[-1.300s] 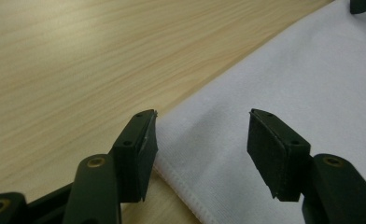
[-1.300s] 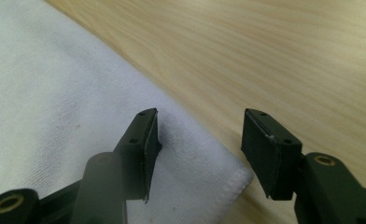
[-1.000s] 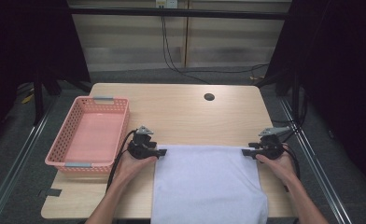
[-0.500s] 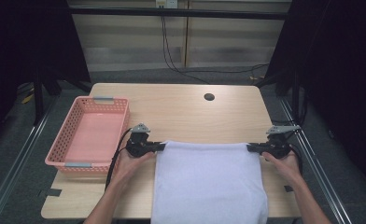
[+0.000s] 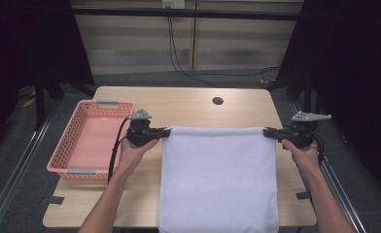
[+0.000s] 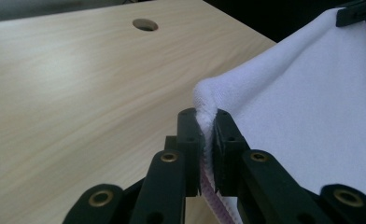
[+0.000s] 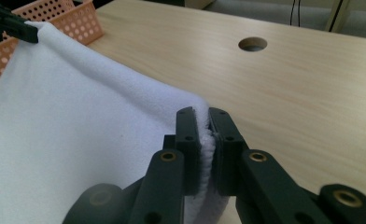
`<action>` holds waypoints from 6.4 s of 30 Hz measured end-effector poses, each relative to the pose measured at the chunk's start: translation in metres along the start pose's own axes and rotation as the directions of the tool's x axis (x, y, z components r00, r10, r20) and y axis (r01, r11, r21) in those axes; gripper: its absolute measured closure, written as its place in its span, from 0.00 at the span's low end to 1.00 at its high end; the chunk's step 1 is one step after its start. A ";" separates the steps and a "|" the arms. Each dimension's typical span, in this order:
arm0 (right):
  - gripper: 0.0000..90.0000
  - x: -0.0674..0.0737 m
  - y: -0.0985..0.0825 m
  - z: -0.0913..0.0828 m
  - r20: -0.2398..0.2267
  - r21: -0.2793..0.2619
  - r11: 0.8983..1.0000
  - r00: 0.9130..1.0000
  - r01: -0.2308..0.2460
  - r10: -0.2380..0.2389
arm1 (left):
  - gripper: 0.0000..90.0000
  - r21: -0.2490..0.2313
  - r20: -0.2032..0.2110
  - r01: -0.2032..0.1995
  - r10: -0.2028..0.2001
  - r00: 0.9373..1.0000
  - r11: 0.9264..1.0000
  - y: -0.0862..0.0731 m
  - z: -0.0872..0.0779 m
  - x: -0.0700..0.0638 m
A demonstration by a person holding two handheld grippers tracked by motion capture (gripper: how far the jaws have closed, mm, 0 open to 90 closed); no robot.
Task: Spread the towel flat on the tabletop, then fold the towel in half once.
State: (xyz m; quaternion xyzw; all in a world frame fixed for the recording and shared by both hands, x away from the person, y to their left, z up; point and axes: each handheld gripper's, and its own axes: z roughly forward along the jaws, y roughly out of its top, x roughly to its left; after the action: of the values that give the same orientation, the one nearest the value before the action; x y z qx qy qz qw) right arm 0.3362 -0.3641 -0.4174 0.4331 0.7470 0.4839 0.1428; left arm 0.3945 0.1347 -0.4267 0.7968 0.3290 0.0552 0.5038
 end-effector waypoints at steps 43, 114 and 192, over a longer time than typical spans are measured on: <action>0.94 0.027 0.006 -0.021 -0.064 -0.052 0.995 0.994 0.088 -0.091 | 0.94 -0.079 0.021 -0.063 0.065 0.998 0.995 -0.017 -0.050 -0.039; 0.43 0.090 -0.109 -0.039 0.059 0.160 0.987 0.998 0.026 -0.036 | 0.43 0.235 0.039 -0.020 0.011 0.999 0.972 -0.076 0.011 -0.057; 0.79 0.270 -0.076 0.147 -0.281 0.235 0.885 0.900 0.402 -0.334 | 0.35 0.227 -0.016 0.040 -0.037 0.999 0.973 -0.064 0.048 -0.017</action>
State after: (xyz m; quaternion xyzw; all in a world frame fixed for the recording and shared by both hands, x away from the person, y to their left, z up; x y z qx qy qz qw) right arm 0.2331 -0.0760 -0.4980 0.2387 0.8895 0.3813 0.0799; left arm 0.3711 0.1057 -0.4991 0.8422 0.3517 0.0123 0.4084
